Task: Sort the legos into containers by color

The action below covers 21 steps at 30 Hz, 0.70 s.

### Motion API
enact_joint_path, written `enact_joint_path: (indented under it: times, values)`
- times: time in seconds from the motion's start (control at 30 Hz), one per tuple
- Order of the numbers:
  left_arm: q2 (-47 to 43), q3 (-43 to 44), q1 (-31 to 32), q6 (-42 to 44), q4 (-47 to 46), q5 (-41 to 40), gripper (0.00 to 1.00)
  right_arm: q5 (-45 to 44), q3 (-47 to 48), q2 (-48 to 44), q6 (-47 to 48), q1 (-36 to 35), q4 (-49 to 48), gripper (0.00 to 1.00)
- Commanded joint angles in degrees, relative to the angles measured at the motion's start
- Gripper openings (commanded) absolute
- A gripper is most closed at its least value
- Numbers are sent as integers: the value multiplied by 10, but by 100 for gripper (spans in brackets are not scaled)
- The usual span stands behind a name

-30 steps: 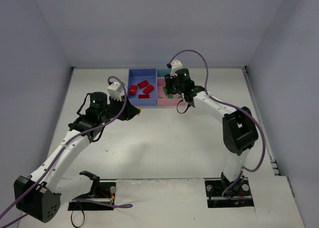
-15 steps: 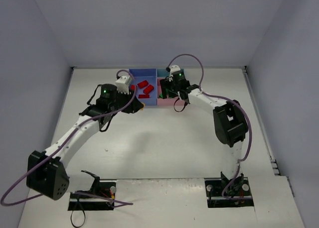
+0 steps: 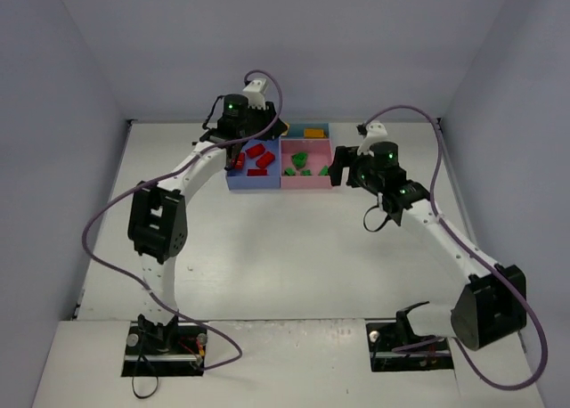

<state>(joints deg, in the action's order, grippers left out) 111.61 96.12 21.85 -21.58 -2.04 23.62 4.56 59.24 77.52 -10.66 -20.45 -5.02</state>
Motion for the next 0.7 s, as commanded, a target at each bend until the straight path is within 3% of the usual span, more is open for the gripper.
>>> enact_joint_path:
  times: [0.0, 0.3, 0.47, 0.67]
  values:
    - [59, 89, 5, 2, -78, -2, 4, 54, -46, -67, -35, -3, -5, 79]
    - [211, 236, 18, 15, -206, -28, 4, 97, -108, -128, -48, -3, 6, 81]
    - [267, 276, 20, 36, -218, -75, 5, 105, -124, -141, -50, -3, 11, 82]
    - [295, 295, 26, 51, -192, -92, 15, 94, -129, -135, -45, -3, 11, 83]
